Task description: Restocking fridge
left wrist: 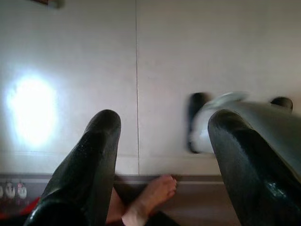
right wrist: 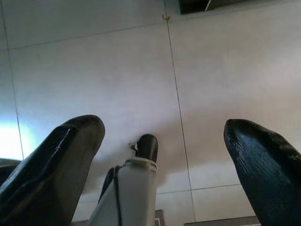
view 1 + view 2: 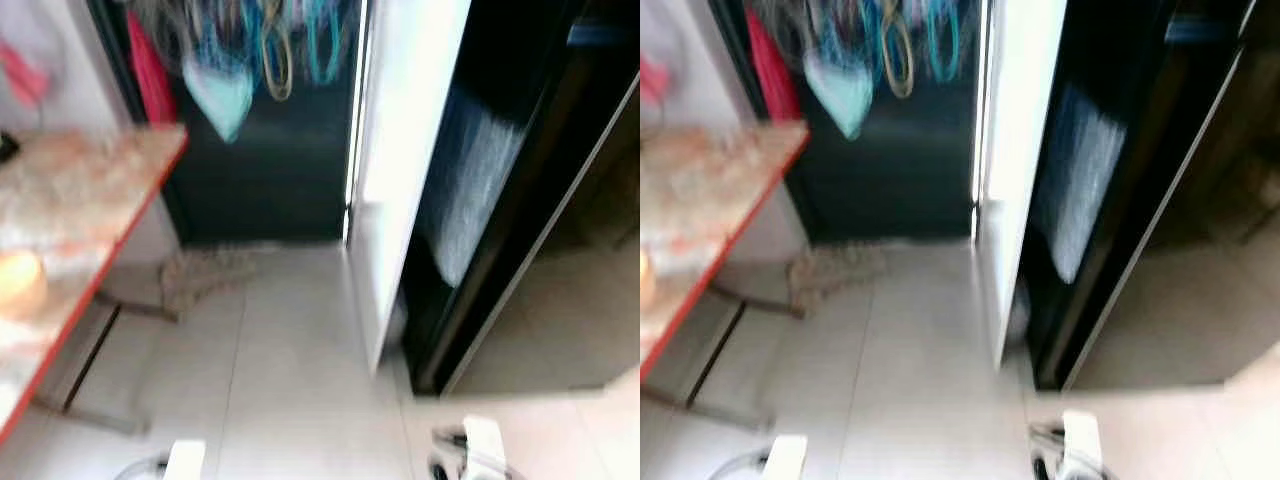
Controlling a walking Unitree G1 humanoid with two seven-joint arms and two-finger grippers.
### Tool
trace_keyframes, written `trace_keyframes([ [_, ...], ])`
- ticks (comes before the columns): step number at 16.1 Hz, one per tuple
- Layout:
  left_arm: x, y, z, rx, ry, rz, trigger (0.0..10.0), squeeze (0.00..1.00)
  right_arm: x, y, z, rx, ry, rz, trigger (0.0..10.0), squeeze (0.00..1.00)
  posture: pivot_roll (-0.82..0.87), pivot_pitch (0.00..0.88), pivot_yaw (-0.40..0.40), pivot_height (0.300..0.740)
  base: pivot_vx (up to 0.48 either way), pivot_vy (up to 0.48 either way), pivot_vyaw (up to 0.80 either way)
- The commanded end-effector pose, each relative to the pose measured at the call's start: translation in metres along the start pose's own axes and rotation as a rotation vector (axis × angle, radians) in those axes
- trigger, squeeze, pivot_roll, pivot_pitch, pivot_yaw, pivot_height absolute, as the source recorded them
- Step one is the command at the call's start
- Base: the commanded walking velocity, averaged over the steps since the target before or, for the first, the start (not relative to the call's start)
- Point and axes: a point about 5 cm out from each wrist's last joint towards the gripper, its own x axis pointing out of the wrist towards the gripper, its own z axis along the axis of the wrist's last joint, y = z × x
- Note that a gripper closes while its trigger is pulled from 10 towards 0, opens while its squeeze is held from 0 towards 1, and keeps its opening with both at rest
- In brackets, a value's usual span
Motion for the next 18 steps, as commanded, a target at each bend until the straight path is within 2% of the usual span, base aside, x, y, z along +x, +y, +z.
trace_keyframes([
  [1,-0.0005,0.0075,-0.0014,0.000,0.005,0.023,10.0,0.00,0.0013,0.0070,0.0056,0.003,-0.015,0.015,10.0,0.00,0.10,0.000,-0.046,0.740,0.000,0.000,0.00],
  [9,-0.0003,0.0060,0.0012,-0.025,-0.009,0.020,10.0,0.00,0.0012,0.0059,0.0097,-0.039,-0.018,0.019,10.0,0.00,0.10,0.000,-0.052,0.740,0.000,0.000,0.00],
  [17,-0.0004,0.0051,0.0008,-0.048,-0.020,0.017,10.0,0.00,0.0010,0.0053,0.0090,-0.051,-0.017,0.022,10.0,0.00,0.10,0.000,-0.055,0.740,0.000,0.000,0.72],
  [18,-0.0004,0.0051,0.0007,-0.046,-0.020,0.017,10.0,0.00,0.0010,0.0054,0.0080,-0.030,-0.013,0.021,10.0,0.00,0.10,0.000,-0.055,0.740,0.000,0.000,0.00],
])
